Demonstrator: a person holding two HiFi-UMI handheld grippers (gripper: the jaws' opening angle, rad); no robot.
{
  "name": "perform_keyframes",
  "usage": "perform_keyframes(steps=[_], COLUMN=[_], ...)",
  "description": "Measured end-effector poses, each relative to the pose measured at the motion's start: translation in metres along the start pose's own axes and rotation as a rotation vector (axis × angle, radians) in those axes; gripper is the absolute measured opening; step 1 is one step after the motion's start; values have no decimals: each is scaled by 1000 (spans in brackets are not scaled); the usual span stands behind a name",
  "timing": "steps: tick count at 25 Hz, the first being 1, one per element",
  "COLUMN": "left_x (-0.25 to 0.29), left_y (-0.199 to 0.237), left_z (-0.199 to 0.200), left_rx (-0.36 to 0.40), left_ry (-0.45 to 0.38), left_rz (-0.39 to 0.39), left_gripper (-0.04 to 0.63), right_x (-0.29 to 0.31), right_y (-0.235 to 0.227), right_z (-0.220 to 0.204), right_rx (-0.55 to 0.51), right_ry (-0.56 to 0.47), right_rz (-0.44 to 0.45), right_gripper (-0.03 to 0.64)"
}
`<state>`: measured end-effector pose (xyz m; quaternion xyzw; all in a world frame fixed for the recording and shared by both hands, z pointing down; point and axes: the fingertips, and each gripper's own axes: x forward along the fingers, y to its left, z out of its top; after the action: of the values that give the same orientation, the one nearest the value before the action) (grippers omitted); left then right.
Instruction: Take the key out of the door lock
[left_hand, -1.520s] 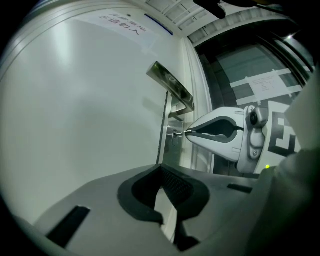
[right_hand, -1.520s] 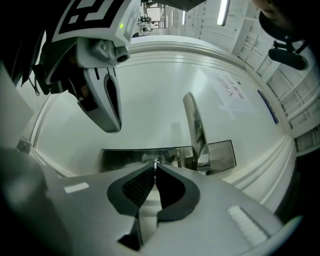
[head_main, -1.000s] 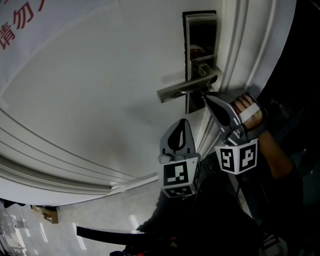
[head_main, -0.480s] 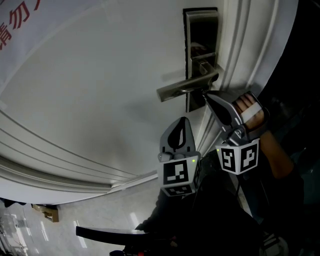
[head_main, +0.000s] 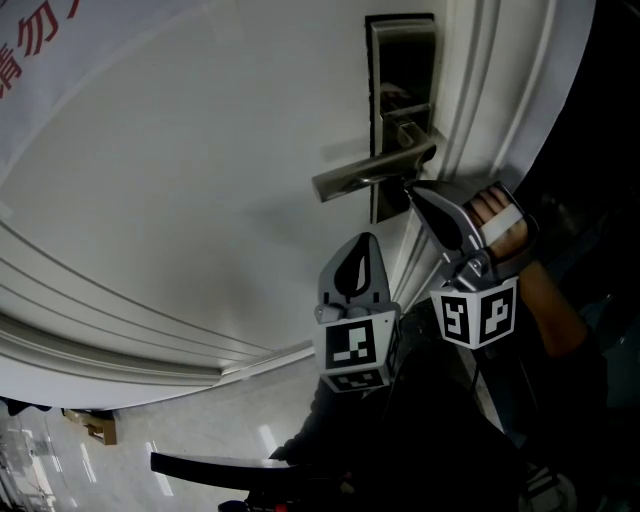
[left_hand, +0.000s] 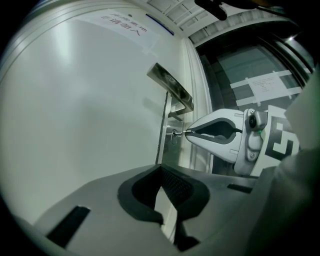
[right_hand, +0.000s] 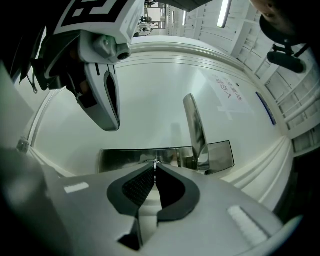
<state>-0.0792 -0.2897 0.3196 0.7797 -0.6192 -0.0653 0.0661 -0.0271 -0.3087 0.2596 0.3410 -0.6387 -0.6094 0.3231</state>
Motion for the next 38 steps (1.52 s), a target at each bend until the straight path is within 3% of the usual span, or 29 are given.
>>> perform_keyframes(steps=[38], left_x=[3], left_y=[0], left_z=[-3], left_rx=[5], left_ry=[9], left_rz=[-7], left_gripper=[0], right_x=[-5], right_y=[0], right_z=[1], right_rx=[4], right_ry=[-1], right_rz=[0], right_gripper=[11])
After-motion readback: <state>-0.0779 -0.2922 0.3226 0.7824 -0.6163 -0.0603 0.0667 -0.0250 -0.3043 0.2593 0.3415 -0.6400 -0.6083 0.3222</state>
